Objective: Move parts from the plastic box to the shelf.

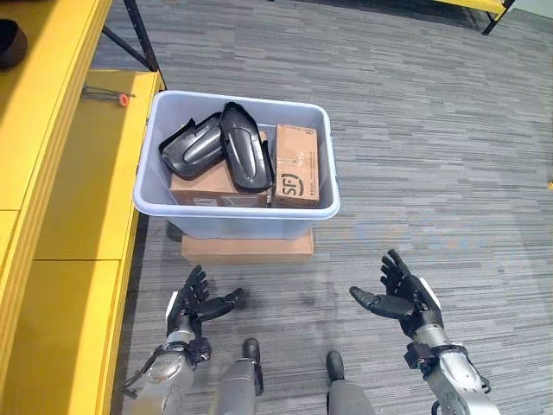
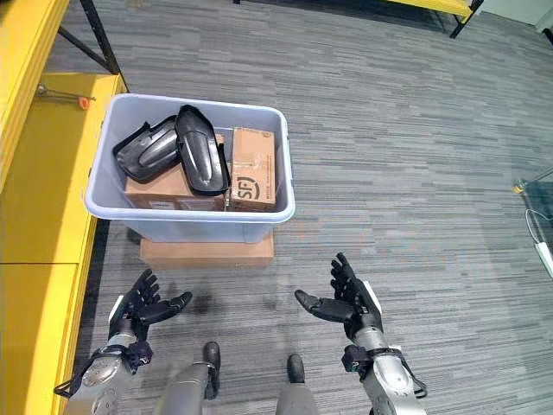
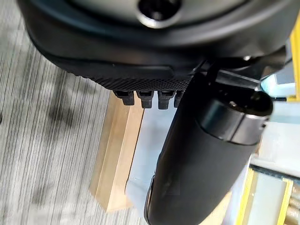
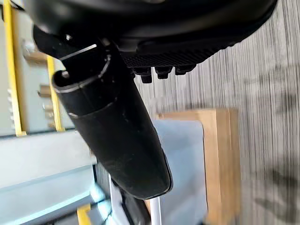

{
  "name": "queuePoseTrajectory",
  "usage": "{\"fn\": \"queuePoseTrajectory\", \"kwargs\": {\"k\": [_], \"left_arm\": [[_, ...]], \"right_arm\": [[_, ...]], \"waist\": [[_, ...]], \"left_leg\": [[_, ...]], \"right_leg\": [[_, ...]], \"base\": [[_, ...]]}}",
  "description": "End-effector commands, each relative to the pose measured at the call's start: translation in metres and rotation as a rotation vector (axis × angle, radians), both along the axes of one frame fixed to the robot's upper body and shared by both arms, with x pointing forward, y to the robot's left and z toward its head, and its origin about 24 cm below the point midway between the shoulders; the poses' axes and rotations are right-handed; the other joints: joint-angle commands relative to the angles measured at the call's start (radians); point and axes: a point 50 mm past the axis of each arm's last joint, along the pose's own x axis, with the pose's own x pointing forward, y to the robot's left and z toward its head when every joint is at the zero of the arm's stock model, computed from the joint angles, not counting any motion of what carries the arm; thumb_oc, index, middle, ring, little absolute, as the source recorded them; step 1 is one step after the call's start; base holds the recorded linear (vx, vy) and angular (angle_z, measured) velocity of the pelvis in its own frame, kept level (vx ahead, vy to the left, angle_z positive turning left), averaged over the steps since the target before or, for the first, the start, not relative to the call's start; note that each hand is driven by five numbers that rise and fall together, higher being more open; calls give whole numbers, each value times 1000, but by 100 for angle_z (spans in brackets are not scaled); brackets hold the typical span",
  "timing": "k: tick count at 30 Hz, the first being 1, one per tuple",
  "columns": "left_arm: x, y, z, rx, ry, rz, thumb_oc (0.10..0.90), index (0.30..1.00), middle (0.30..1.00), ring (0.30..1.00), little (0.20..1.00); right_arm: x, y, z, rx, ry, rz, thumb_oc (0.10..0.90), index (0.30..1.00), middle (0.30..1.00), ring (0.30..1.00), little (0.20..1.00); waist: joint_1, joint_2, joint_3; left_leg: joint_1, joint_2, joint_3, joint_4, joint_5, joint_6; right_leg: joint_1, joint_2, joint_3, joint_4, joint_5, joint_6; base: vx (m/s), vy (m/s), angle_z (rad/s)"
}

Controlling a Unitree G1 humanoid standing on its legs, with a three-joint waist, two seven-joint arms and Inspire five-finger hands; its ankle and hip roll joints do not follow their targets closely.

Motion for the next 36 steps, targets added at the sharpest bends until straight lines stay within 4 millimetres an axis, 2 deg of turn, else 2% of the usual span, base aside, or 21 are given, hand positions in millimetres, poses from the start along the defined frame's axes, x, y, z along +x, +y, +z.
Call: {"fn": "queuePoseTrajectory", "kwargs": {"k": [1,3,4,5,6,8,10,12,13,14,15,17,20,21,22,29,36], "left_arm": [[-2,0,26,16,-140,-31,900,1000,1000,1000,1000],[1,2,29,45,-140,-55,900,1000,1000,1000,1000],[1,2,29,45,-141,-55,900,1000,1000,1000,1000],[5,3,32,68,-147,-61,900,1000,1000,1000,1000],[5,3,32,68,-148,-61,900,1000,1000,1000,1000],[8,4,35,82,-158,-57,900,1000,1000,1000,1000],[11,2,37,81,-168,-61,900,1000,1000,1000,1000],[10,2,37,70,-173,-51,900,1000,1000,1000,1000],[11,1,37,63,-180,-47,900,1000,1000,1000,1000],[11,1,37,63,-180,-47,900,1000,1000,1000,1000],[10,0,36,44,-183,-38,900,1000,1000,1000,1000],[2,2,28,40,-146,-16,900,1000,1000,1000,1000],[0,-1,25,24,-144,-29,900,1000,1000,1000,1000],[-4,-6,20,-11,-133,-18,900,1000,1000,1000,1000],[-10,-8,16,-32,-116,-8,900,1000,1000,1000,1000],[-14,-10,13,-50,-105,-4,900,1000,1000,1000,1000],[-18,-11,10,-63,-90,7,900,1000,1000,1000,1000]], "right_arm": [[15,-14,43,-63,-222,-10,900,1000,1000,1000,1000],[15,-14,44,-64,-231,-15,900,1000,1000,1000,1000],[15,-14,44,-64,-231,-15,900,1000,1000,1000,1000],[16,-12,45,-64,-238,-11,900,1000,1000,1000,1000],[16,-12,45,-65,-238,-11,900,1000,1000,1000,1000],[17,-9,44,-74,-239,4,900,1000,1000,1000,1000],[17,-8,44,-84,-235,6,900,1000,1000,1000,1000],[15,-9,42,-86,-229,-7,900,1000,1000,1000,1000],[16,-8,42,-83,-230,-12,900,1000,1000,1000,1000],[16,-8,42,-83,-230,-12,900,1000,1000,1000,1000],[18,-9,43,-70,-234,-21,900,1000,1000,1000,1000],[17,-5,43,-79,-232,5,900,1000,1000,1000,1000],[17,-6,42,-92,-226,15,900,1000,1000,1000,1000],[15,-8,42,-96,-224,9,900,1000,1000,1000,1000],[12,-11,39,-97,-204,2,900,1000,1000,1000,1000],[8,-17,37,-109,-185,-16,900,1000,1000,1000,1000],[7,-14,29,-106,-144,-5,900,1000,1000,1000,1000]], "waist": [[9,26,-98],[2,16,-90],[2,16,-94],[-9,19,-75],[-9,20,-78],[-22,40,-50],[-25,60,-25],[-24,60,-20],[-22,58,-20],[-23,59,-19],[-23,49,-14],[-21,29,-11],[-20,18,-24],[-20,22,-48],[-23,31,-65],[-27,53,-91],[-23,72,-103]], "left_leg": [[16,123,-82,-83,64,-64],[43,117,-95,-86,44,-49],[41,118,-95,-91,49,-50],[78,121,-98,-110,42,-36],[75,122,-98,-115,47,-36],[113,133,-95,-143,50,-23],[142,136,-102,-154,50,-16],[170,128,-99,-165,41,-17],[179,129,-99,-170,36,-25],[180,129,-99,-170,36,-25],[202,132,-92,-173,16,-51],[252,134,-74,-152,-36,-80],[270,118,-80,-138,-51,-83],[291,125,-83,-147,-53,-92],[306,139,-91,-163,-50,-95],[334,164,-99,-217,-28,-114],[363,163,-90,-273,-9,-114]], "right_leg": [[99,94,-19,35,-97,5],[62,110,-14,148,-51,27],[57,111,-13,147,-48,26],[-18,140,-5,295,16,43],[-23,141,-4,294,19,42],[-110,174,-28,436,59,47],[-160,183,-57,521,39,33],[-162,136,-103,463,31,21],[-162,111,-119,390,20,18],[-161,111,-119,390,20,18],[-150,63,-150,183,22,17],[-169,3,-168,-22,109,46],[-143,12,-146,-13,125,46],[-124,17,-179,-8,134,47],[-100,29,-180,-15,128,43],[-69,45,-189,-24,101,34],[-49,45,-180,-43,97,32]], "base": [[107,188,-14],[52,129,-4],[-18,113,1],[-27,84,12],[-32,133,14],[-10,140,7],[42,120,-2],[120,12,-1],[94,-26,-4],[167,-98,6],[187,-126,1],[319,-204,-10],[229,-137,2],[312,-219,57],[244,-176,55],[77,-71,8],[19,-8,-2]]}}
